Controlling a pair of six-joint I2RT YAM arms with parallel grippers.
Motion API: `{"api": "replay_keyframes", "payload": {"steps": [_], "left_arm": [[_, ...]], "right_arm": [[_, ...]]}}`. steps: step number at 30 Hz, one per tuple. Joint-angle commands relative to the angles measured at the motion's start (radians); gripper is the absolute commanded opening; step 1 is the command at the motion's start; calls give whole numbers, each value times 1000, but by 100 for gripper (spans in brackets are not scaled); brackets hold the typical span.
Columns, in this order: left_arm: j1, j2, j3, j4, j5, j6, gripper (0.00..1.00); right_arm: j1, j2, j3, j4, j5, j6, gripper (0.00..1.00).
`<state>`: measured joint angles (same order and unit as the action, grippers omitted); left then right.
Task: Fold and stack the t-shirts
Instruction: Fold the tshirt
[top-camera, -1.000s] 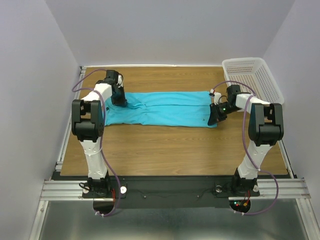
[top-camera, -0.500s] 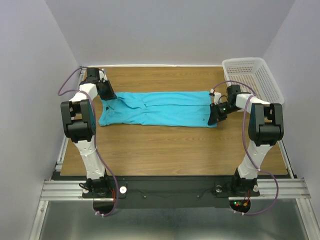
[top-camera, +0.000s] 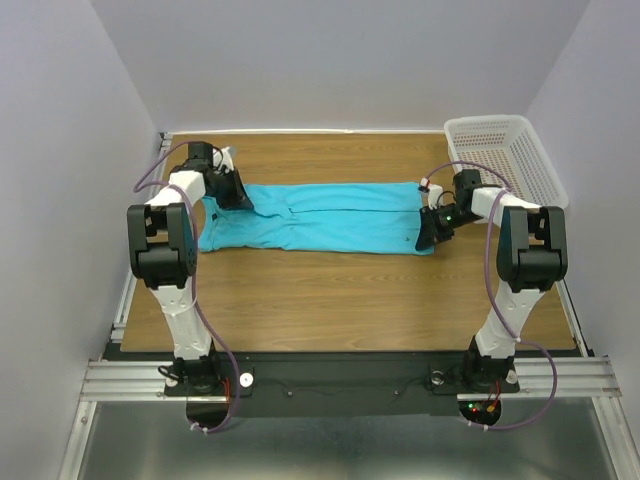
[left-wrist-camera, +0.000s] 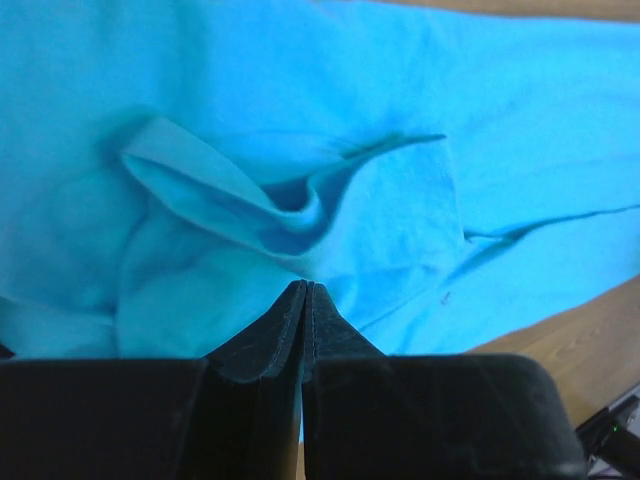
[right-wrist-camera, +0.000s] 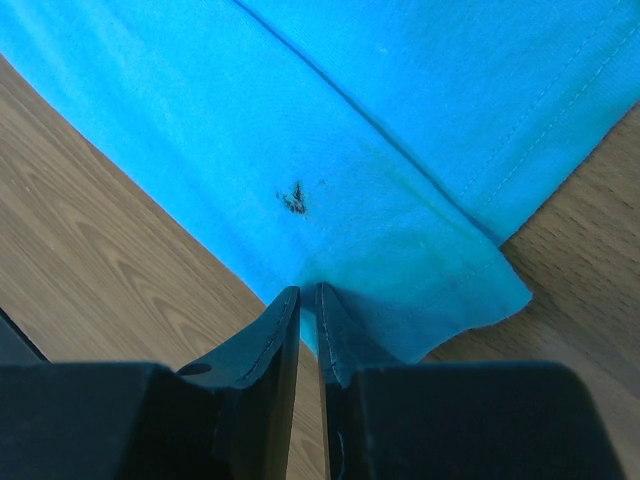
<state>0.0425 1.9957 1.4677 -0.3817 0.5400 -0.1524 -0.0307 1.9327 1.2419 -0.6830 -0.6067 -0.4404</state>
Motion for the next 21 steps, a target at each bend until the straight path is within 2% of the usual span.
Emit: {"api": "replay_keyframes", "payload": {"steps": [1, 4, 6, 16, 21], "left_arm": [[-38, -46, -6, -62, 12, 39, 14], [-38, -2, 14, -54, 6, 27, 14], [-73, 27, 66, -72, -24, 17, 14], [-101, 173, 246, -112, -80, -3, 15], [-110, 204, 284, -65, -63, -22, 16]], "right_arm": [[3, 41, 5, 39, 111, -31, 19], [3, 38, 4, 39, 111, -32, 19], [3, 35, 5, 39, 111, -32, 19], [3, 40, 5, 39, 114, -32, 19], [3, 40, 4, 39, 114, -32, 19]]}}
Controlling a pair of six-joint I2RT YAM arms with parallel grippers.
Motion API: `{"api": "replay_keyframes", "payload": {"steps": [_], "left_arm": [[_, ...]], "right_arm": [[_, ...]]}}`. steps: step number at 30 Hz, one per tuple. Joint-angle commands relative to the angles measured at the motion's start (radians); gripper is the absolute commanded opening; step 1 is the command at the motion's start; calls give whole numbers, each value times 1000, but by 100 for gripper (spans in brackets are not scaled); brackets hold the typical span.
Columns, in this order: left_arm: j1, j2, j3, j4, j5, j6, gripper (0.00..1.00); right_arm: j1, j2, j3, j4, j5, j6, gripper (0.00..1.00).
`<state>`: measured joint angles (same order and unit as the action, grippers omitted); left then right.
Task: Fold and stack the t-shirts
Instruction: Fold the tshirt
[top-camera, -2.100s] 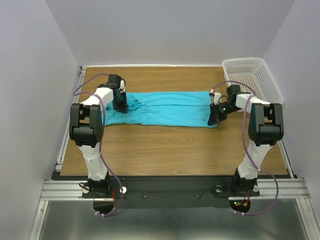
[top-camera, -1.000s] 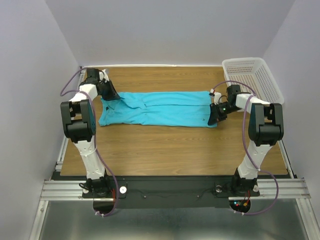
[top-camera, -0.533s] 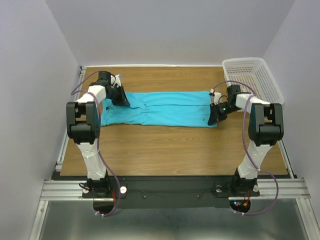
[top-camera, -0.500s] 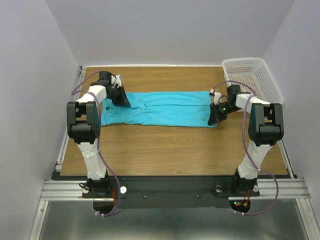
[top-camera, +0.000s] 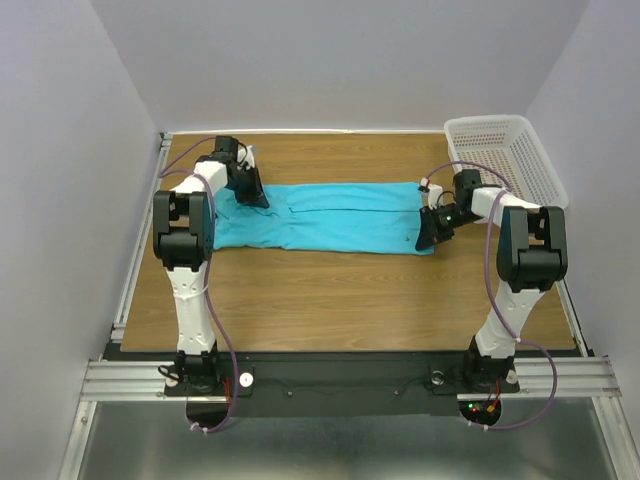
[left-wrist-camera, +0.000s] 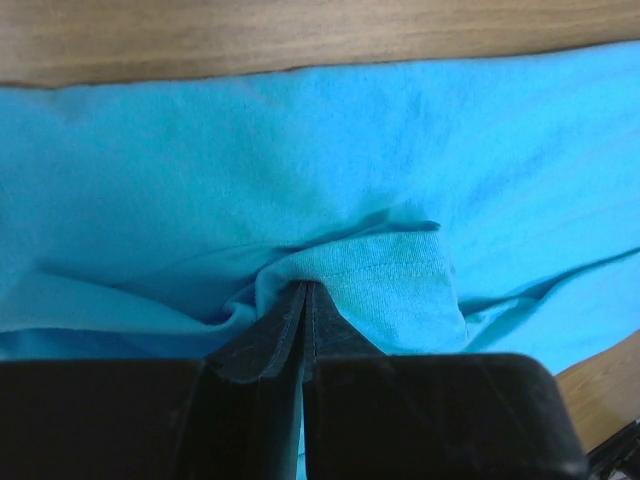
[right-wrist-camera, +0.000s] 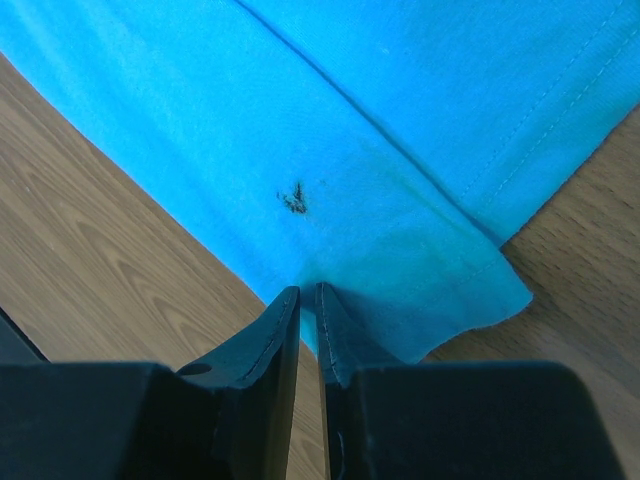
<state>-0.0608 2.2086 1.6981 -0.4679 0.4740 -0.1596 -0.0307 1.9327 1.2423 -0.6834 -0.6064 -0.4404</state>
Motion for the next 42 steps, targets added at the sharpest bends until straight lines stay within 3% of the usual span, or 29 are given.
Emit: {"api": "replay_keyframes", "payload": {"steps": [1, 9, 12, 14, 18, 22, 30, 34, 42], "left_arm": [[-8, -16, 52, 59, 2, -23, 16], [9, -384, -126, 340, -172, -23, 22], [45, -524, -288, 364, -210, -23, 23], [105, -628, -383, 373, -209, -32, 24], [243, -745, -615, 374, -89, -66, 39], [288, -730, -684, 232, -75, -9, 39], [280, -621, -641, 147, -64, 91, 40], [245, -575, -603, 97, -139, 103, 45], [200, -497, -558, 100, -230, 109, 46]], "right_arm": [[3, 38, 3, 39, 109, -35, 19], [3, 8, 5, 39, 77, -60, 20], [3, -18, 14, 38, 66, -69, 24], [3, -41, 22, 38, 53, -73, 26], [3, -55, 45, 36, 2, -78, 30], [3, -28, 48, 38, 20, -83, 30], [3, 5, 45, 39, 69, -84, 30], [3, 14, 51, 39, 68, -83, 30], [3, 14, 40, 39, 66, -87, 30]]}}
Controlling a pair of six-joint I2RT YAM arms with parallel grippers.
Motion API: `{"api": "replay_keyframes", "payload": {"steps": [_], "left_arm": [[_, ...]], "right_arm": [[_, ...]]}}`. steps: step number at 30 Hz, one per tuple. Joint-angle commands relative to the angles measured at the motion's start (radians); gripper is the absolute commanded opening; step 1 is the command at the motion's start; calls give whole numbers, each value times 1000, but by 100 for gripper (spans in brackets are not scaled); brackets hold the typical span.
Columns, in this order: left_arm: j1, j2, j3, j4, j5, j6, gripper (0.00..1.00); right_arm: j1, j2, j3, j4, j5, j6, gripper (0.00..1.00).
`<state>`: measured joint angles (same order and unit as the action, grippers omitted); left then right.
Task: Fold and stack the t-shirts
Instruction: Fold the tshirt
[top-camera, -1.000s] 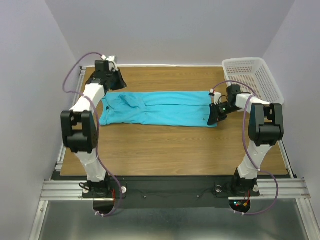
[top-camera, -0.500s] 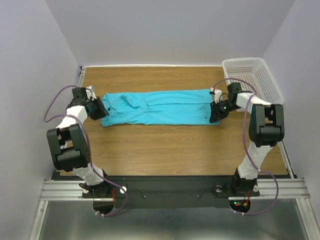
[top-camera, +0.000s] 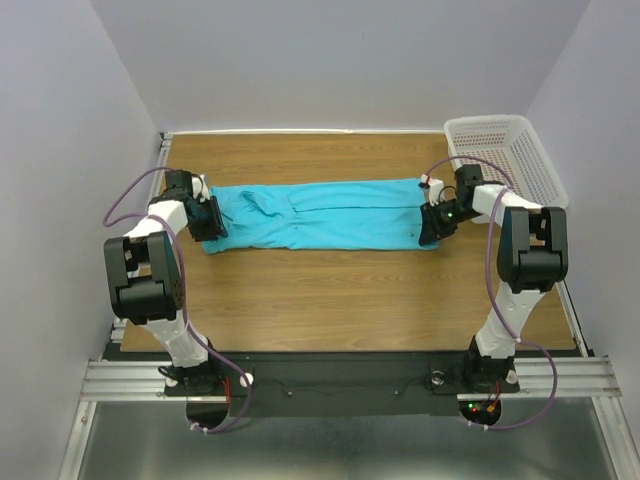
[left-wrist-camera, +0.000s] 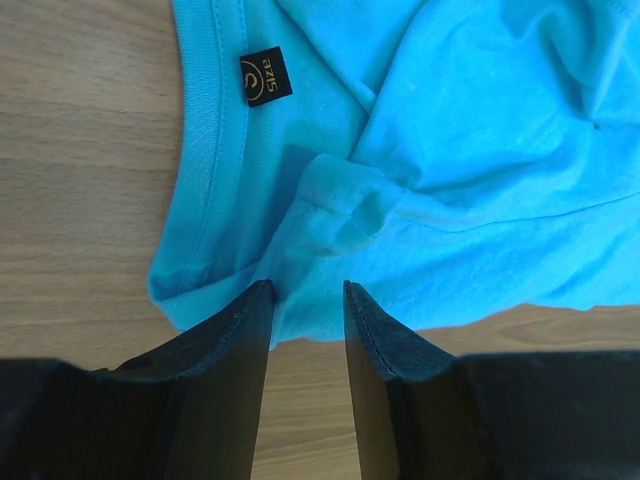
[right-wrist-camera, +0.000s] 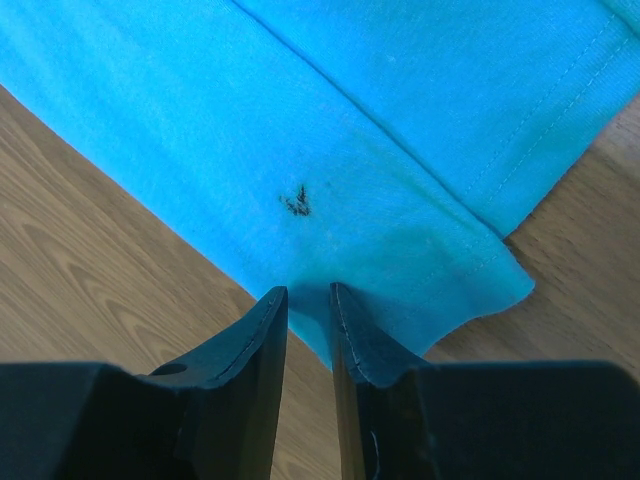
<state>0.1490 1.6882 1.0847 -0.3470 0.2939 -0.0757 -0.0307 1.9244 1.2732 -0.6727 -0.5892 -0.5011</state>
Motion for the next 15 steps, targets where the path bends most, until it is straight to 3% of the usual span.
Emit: {"api": "replay_keyframes", "payload": {"steps": [1, 8, 15], "left_arm": [[-15, 33, 63, -30, -62, 27, 46], [-35, 56, 90, -46, -151, 42, 45], [-39, 31, 52, -52, -153, 45, 34]], "right_arm": [[3, 22, 11, 28, 48, -27, 30], [5, 25, 12, 28, 60, -27, 30], [3, 35, 17, 30, 114, -8, 28]]}}
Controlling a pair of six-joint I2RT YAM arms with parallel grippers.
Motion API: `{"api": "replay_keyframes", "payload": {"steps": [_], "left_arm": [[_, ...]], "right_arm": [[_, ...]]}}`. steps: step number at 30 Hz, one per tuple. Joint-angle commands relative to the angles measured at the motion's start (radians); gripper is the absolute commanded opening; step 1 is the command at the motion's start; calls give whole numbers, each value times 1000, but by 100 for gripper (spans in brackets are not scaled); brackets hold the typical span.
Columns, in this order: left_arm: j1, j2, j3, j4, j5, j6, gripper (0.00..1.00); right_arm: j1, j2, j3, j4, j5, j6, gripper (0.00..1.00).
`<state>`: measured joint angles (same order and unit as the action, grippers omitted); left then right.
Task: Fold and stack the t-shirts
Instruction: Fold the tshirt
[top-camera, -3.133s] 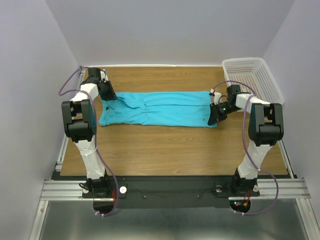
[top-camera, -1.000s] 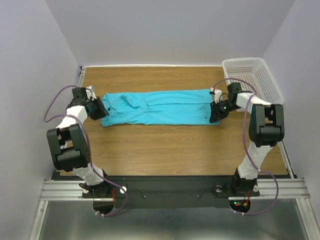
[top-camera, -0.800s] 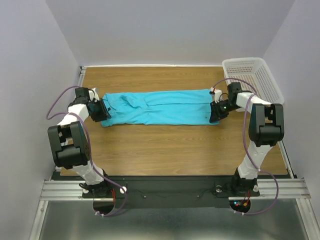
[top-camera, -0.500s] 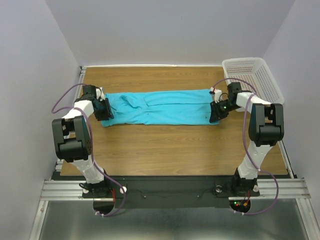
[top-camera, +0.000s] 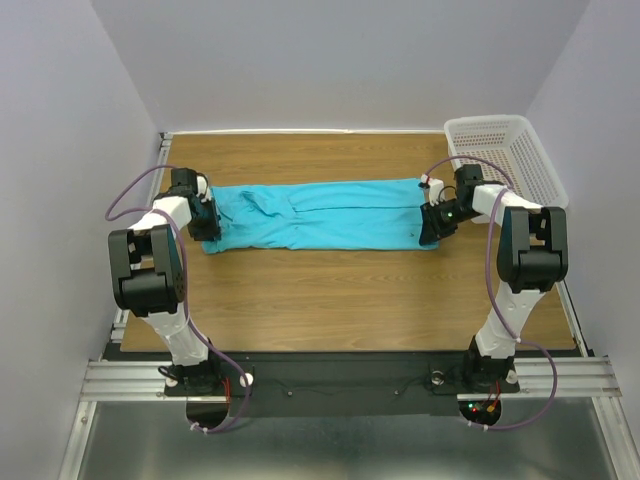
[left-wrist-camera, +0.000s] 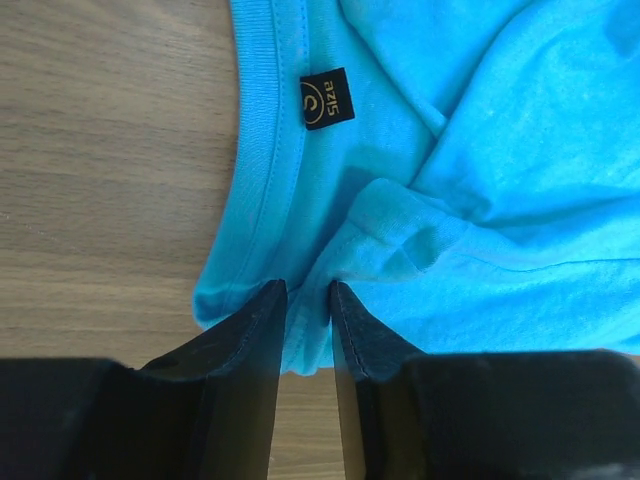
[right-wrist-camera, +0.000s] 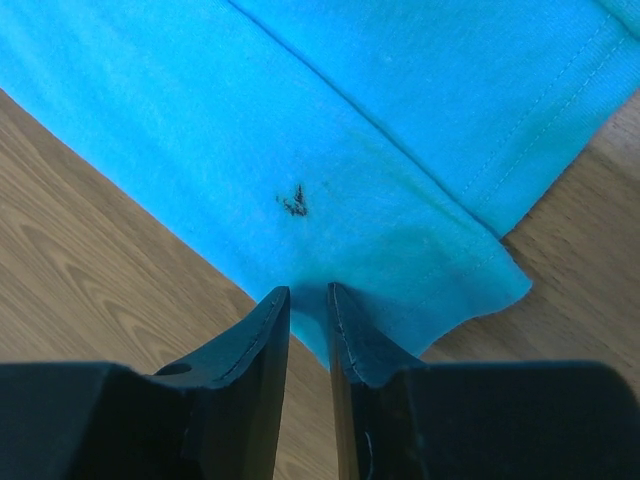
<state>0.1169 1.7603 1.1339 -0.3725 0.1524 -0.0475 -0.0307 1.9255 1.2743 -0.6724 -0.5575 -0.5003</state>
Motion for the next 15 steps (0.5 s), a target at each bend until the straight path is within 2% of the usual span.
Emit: {"api": "replay_keyframes", "payload": {"steps": [1, 2, 4, 5, 15], "left_arm": [[-6, -42, -2, -31, 5, 18, 28], [-6, -44, -16, -31, 18, 20, 24], [-8, -56, -29, -42, 36, 18, 7], [-8, -68, -33, -49, 38, 17, 1], [-2, -220, -85, -160, -143, -74, 0]], "right_arm": [[3, 35, 16, 30, 87, -6, 27], [3, 33, 16, 30, 96, -6, 27], [3, 32, 16, 31, 108, -1, 26], [3, 32, 16, 31, 125, 0, 25], [-6, 10, 5, 36, 214, 16, 19]]}}
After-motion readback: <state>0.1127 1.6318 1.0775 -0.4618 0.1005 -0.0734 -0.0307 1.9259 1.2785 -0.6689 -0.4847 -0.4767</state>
